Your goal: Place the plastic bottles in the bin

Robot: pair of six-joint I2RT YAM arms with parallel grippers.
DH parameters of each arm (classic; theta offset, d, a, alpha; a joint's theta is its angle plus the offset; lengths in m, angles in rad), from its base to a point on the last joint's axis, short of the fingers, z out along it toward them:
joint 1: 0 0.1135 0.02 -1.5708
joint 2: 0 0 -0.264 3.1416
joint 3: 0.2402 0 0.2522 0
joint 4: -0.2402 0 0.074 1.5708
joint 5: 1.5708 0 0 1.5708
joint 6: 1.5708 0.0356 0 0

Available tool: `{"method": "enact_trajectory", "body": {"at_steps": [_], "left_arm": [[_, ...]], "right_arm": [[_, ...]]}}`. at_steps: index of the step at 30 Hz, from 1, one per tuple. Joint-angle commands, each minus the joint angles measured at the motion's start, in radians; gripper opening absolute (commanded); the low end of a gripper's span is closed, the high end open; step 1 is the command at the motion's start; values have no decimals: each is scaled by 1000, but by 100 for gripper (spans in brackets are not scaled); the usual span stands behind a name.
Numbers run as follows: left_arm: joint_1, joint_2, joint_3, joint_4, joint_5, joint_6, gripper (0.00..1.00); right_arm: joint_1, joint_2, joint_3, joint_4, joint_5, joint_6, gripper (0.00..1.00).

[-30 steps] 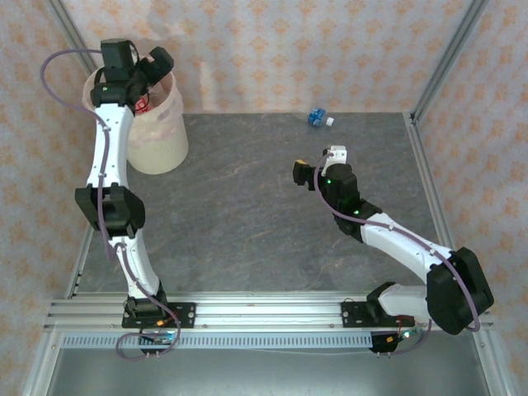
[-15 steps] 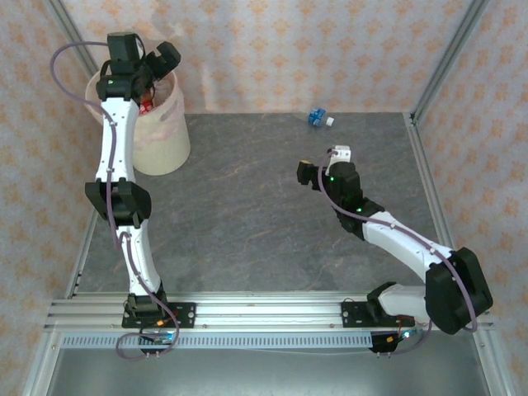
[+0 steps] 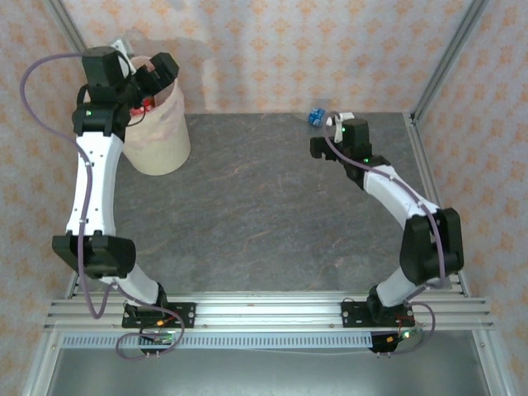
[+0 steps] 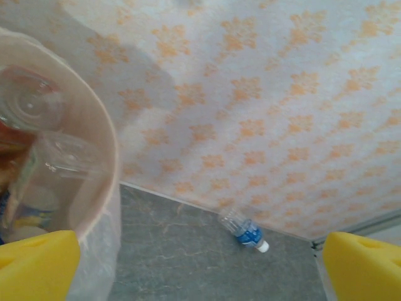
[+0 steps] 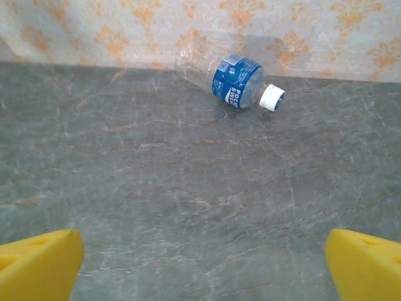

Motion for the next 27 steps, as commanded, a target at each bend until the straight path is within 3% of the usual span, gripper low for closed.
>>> {"method": "enact_trajectory", "body": {"at_steps": [1,5,10,18,27], "left_arm": [[-26,-71,-136,169,103,-22,100],[-81,-186,-320,270,120,-54,100],[-158,-321,-540,333,2,-83,100],[-183,-452,-767,319,-223,-130,100],[-182,-458,-810,279,-377,-117,100]], "right_arm": [[-30,112,145,-150,-108,-164,99],[-66,283,363,-263,-175,-263,99],[-84,533,716,-463,-193,-370,99],[-115,1051,1541,-809,-168,-499,99],[-140,1168,1557,-592,-103,-634,99]]}}
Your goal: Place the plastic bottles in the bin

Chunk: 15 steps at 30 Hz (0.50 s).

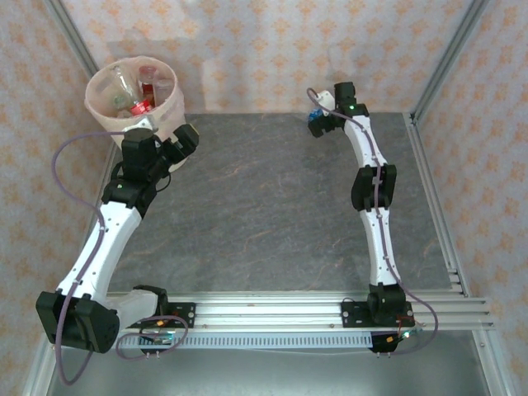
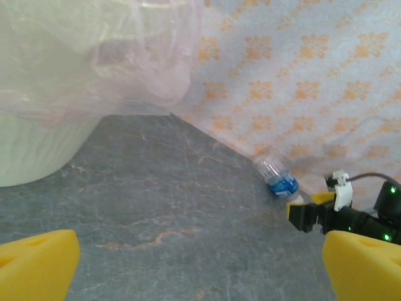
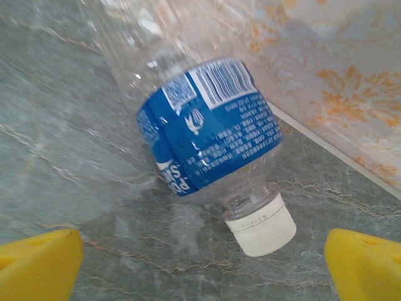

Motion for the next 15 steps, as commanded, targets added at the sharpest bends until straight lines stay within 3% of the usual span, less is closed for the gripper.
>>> {"method": "enact_trajectory", "body": {"at_steps": [1,4,15], "left_arm": [[-1,-7,-4,-1,-103,6,100],[-1,8,-2,-5,-132,10,100],[-1,79,27,-17,-148,8,100]], "right_arm": [[-25,37,37,66,-7,-68,100],[-52,57,39,68,-103,-63,98],[-81,121,56,143,-269,-50,86]]}}
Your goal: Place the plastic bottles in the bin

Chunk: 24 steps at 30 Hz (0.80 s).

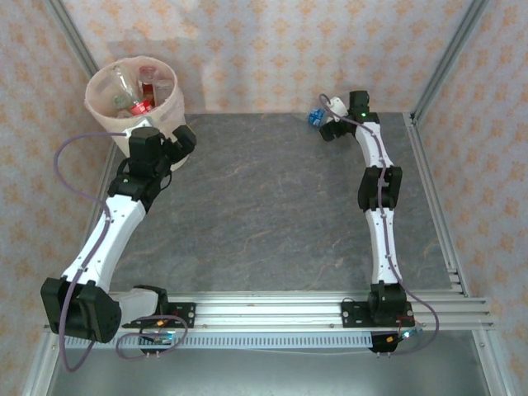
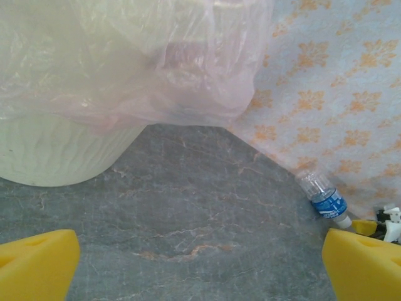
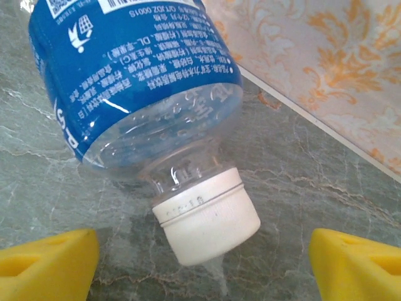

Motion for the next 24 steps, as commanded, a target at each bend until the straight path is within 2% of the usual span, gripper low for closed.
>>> {"method": "enact_trajectory", "body": {"at_steps": [1,7,14,24], "left_arm": [[-1,11,29,-14,-35,6,100],[-1,24,37,-15,-26,7,100],[-1,35,45,-29,-29,16,100],[-1,46,54,-36,-32,24,100]], "right_arm": [[9,32,40,55,-85,6,85],[13,54,47,84,-124,13,81],[22,57,56,114,-158,44,70],[29,25,64,7,-150,-5,42]]}}
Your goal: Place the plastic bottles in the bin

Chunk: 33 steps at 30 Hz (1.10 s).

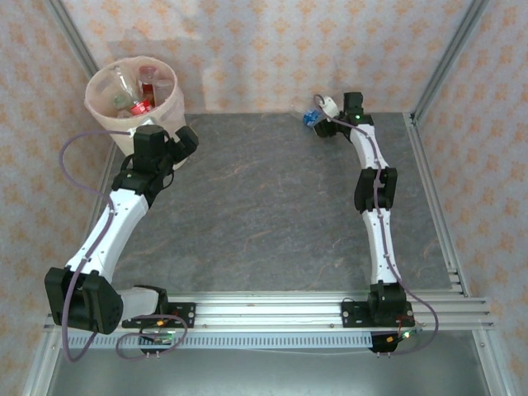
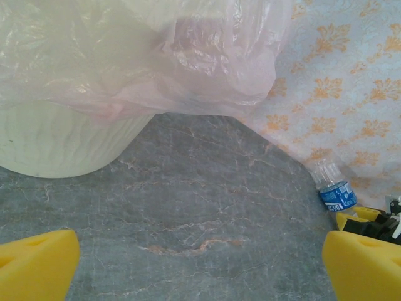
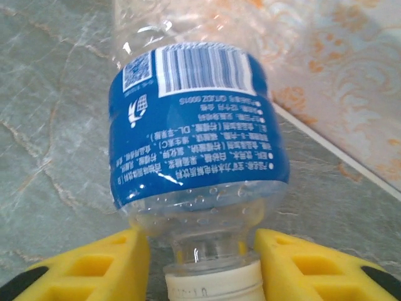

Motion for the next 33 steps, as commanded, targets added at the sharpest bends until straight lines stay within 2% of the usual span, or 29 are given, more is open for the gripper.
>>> {"method": "enact_trajectory", "body": {"at_steps": [1,5,12,16,18,25,28,33], "left_arm": [[-1,2,37,-16,-32,26,100],[-1,-2,31,-17,-32,31,100],[-1,-22,5,-6,-39,31,100],[-2,-24,-1,2,0,31,100],[-3,-26,-11,11,23,28,100],[-70,-3,-48,88,97,18,100],[-108,24,-47,137,124,-13,100],[-168,78,-30,185,167,-70,100]], "right_arm": [[1,-12,34,-32,0,-22,39],[3,-39,22,-40,-10,-13,28],[6,-109,-32,-80,-28,-8,20],[12,-162,-48,-126,-5,39,9],[12,-221,-111,-145,-16,51,5],[37,-608,-559,-76,9,99,0],[66,-787,-818,87,35,189,0],[133,-1052,-1243,425,111,435,0]]}}
